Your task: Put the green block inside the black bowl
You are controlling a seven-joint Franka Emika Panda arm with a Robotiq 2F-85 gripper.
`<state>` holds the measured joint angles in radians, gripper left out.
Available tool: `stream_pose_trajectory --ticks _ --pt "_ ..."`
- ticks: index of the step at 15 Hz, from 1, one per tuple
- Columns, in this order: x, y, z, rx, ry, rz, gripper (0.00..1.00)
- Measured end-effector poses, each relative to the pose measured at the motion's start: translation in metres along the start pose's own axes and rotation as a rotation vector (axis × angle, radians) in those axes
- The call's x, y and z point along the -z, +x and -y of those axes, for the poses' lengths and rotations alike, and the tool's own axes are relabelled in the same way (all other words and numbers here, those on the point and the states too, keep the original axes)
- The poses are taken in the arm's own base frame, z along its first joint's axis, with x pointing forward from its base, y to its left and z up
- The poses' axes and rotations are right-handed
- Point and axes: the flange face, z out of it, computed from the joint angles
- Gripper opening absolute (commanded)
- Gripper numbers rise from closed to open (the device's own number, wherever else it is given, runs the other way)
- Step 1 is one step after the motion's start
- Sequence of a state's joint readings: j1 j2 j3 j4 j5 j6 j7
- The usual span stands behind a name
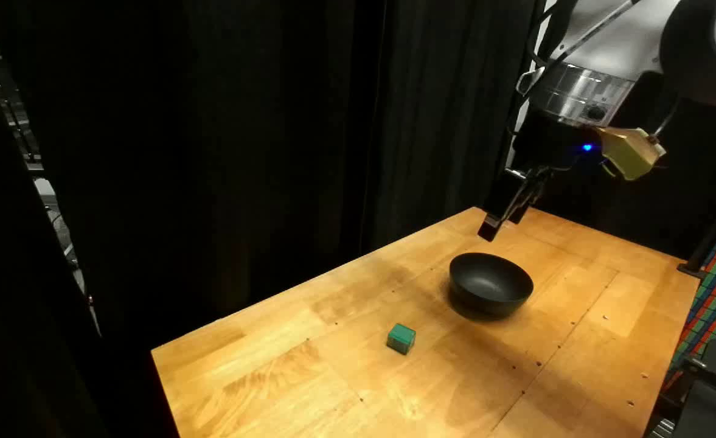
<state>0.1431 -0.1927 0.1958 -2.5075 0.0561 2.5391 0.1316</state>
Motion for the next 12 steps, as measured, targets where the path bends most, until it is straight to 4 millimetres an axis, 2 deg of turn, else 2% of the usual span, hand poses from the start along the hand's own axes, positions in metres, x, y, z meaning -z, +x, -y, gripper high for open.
stream_pose_trajectory --ticks 3,7,9,12 --pt "0.007 0.006 0.001 0.001 0.003 -0.017 1.00" --pt "0.006 0.005 0.001 0.000 0.002 -0.015 1.00" --pt "0.000 0.004 -0.001 -0.021 -0.014 -0.002 1.00" --pt "-0.023 0.009 -0.002 -0.063 -0.045 0.037 1.00"
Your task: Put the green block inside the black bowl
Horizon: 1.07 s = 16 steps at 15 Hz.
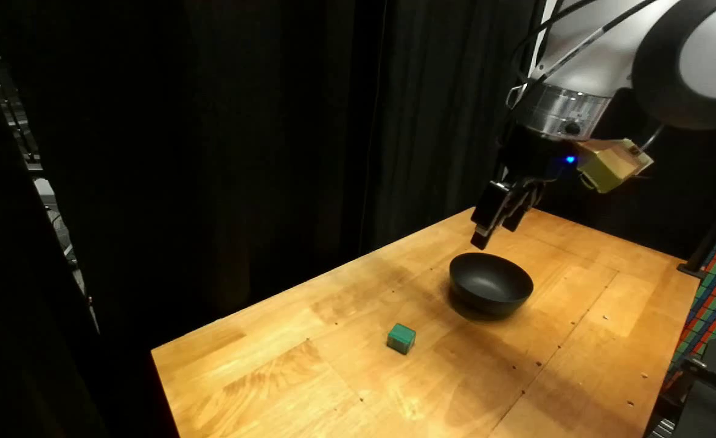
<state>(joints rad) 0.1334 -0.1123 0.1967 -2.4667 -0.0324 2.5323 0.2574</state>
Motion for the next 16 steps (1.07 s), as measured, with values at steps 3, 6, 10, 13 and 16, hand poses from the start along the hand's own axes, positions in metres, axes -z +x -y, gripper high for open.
stream_pose_trajectory --ticks 3,6,10,13,16 --pt "-0.032 0.014 0.011 -0.013 0.015 0.049 1.00" --pt "-0.065 0.028 0.030 -0.011 0.049 0.081 1.00" --pt "-0.109 0.038 0.058 0.017 0.109 0.107 1.00" --pt "-0.140 0.040 0.071 0.068 0.140 0.131 1.00" --pt "-0.164 0.041 0.074 0.124 0.152 0.148 1.00"
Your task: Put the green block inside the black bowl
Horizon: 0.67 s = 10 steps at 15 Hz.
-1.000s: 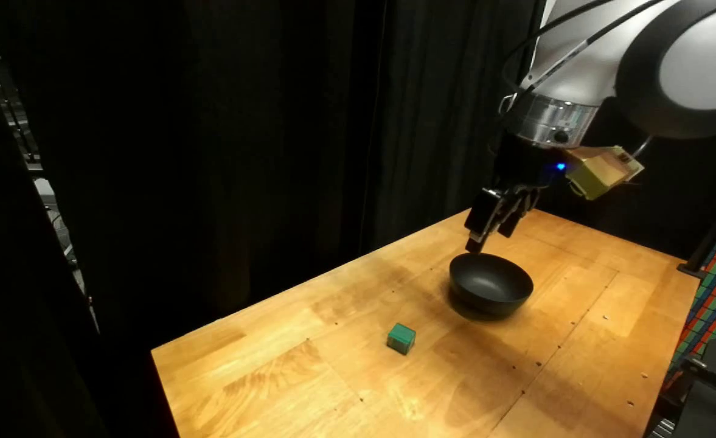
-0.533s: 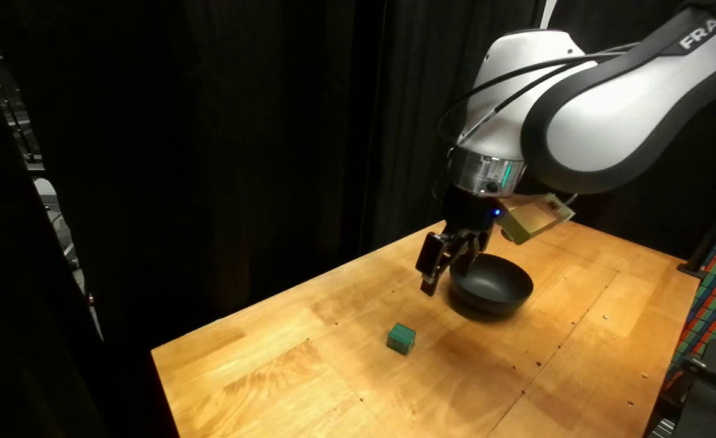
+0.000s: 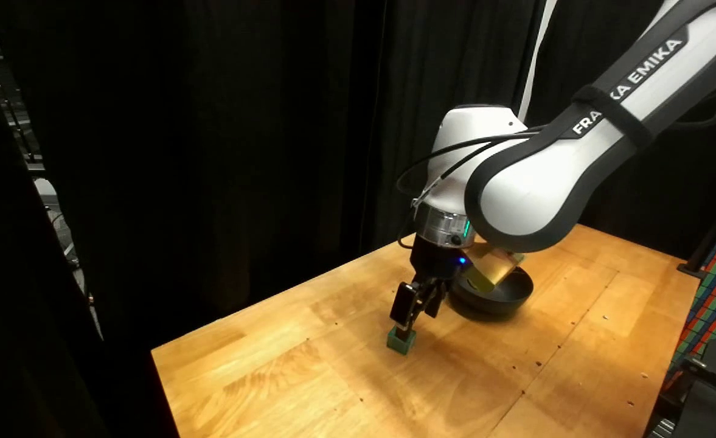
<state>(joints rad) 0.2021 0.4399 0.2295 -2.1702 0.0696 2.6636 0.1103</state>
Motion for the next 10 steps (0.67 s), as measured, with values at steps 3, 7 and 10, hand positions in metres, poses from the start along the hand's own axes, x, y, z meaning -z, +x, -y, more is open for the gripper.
stream_pose_trajectory --ticks 3,7,10 --pt "-0.017 0.005 -0.003 0.034 0.002 0.001 1.00" --pt "-0.038 0.009 -0.008 0.055 0.005 0.010 1.00" --pt "-0.051 0.011 -0.012 0.060 -0.002 0.014 0.75"
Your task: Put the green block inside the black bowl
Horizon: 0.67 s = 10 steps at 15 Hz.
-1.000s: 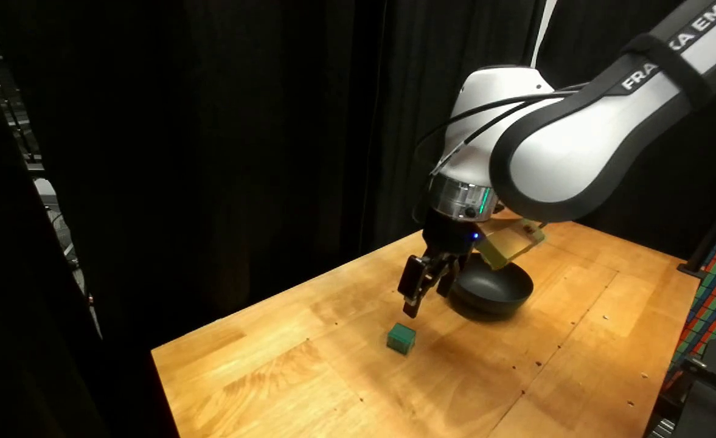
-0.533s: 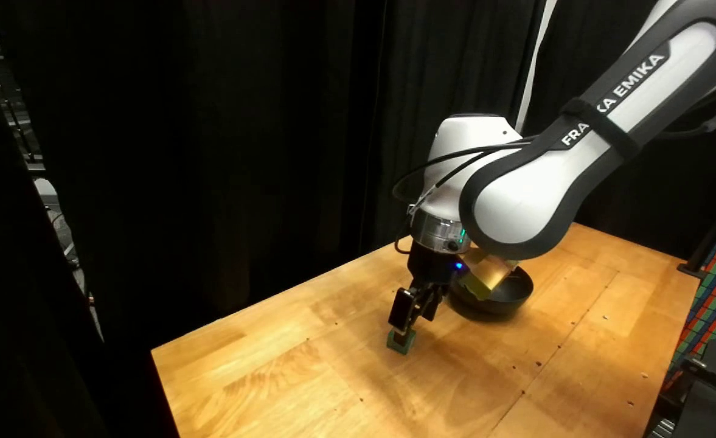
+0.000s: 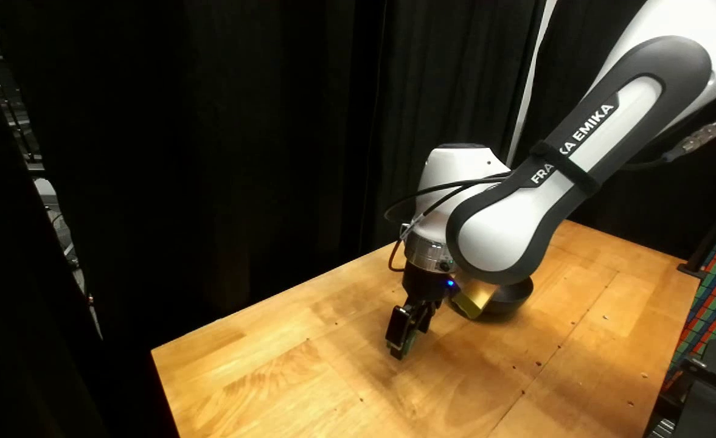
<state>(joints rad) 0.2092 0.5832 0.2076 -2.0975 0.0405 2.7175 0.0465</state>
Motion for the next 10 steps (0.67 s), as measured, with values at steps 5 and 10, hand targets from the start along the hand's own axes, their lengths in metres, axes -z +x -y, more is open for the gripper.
stream_pose_trajectory --ticks 5,10 --pt "-0.0088 0.0060 -0.0042 0.053 -0.057 -0.020 0.36" --pt "-0.0072 0.0105 -0.0015 0.074 -0.098 -0.035 0.18"
